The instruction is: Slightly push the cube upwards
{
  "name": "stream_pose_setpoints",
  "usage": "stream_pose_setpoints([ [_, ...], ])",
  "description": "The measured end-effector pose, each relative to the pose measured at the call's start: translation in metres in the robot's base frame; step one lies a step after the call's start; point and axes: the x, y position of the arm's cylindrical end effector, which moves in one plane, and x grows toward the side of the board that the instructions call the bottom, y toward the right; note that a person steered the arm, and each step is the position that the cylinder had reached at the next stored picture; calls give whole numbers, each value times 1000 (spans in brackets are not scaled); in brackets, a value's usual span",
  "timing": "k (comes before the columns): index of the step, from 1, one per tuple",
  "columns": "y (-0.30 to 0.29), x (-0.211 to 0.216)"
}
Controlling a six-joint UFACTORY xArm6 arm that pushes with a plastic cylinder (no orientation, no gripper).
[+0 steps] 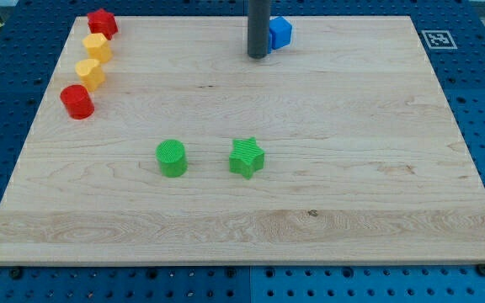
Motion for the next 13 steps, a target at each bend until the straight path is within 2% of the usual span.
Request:
stream_pose_setpoints([
  [1, 0, -15],
  [3, -6, -15],
  [5, 10, 11],
  [7, 40, -6],
  [9, 34, -18],
  [12, 33, -4],
  [13, 50, 4],
])
